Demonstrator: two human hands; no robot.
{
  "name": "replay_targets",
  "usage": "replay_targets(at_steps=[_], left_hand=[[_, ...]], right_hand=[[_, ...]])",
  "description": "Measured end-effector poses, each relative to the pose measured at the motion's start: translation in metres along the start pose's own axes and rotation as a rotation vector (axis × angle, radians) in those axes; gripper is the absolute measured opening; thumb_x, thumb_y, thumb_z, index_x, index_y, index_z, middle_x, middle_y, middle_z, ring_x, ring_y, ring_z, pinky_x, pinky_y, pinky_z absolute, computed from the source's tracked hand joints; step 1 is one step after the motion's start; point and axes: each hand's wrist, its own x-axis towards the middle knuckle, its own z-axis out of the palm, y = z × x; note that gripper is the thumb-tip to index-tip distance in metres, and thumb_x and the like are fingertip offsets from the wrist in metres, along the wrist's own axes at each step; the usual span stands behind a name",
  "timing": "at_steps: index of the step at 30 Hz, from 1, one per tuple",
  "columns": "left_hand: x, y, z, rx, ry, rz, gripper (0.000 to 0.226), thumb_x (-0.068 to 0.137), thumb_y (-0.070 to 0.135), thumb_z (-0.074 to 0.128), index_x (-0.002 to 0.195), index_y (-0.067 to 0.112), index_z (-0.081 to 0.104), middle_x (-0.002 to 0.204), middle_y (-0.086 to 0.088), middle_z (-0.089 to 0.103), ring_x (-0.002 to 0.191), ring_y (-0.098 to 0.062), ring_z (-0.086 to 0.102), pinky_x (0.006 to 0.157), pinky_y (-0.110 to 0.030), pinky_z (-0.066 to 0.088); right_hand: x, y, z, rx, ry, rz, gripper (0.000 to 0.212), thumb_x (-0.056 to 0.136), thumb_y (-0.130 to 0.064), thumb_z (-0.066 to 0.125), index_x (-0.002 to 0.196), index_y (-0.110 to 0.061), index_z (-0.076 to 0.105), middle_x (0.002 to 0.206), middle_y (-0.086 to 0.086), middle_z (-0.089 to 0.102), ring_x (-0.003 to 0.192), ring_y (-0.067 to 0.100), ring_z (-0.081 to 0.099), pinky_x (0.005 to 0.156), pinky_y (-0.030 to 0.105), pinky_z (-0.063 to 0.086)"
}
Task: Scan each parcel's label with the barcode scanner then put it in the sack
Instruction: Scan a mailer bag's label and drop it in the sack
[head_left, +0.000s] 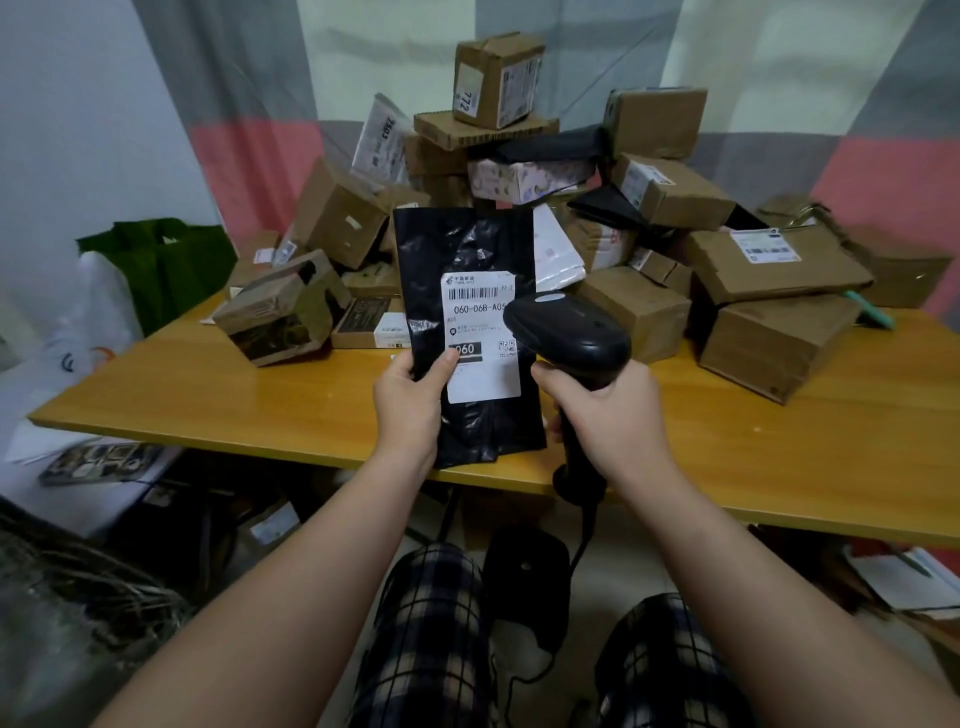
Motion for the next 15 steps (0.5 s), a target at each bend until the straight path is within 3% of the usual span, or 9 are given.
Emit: replay_targets(at_steps=[12,15], left_hand=[[0.0005,0.0008,0.0026,-0.01,0.008,-0.026,0.012,0.091,0.01,0.064,0.1,0.017,0.066,0.095,0.005,0.072,0.086,-0.006,0.07,0.067,-0.019,0.054],[0.0011,0.0005,0.0032,-0.005,0.012,-0.031,0.012,0.091,0.011,0.064,0.101,0.015,0.066,0.097,0.003,0.072,0.088,-0.009,0.07,0.069,-0.021,0.056]], right_hand=[[-0.0018,0.002,-0.0002,-0.006,-0.044,0.015,0.012,0.083,-0.019,0.072,0.08,-0.009,0.066,0.052,0.006,0.059,0.05,0.027,0.061,0.055,0.041,0.053],[-0.0027,0.0024,-0.001,-0.023,-0.056,0.012,0.014,0.083,-0.019,0.072,0.075,-0.011,0.065,0.052,0.006,0.059,0.048,0.025,0.06,0.053,0.039,0.052]])
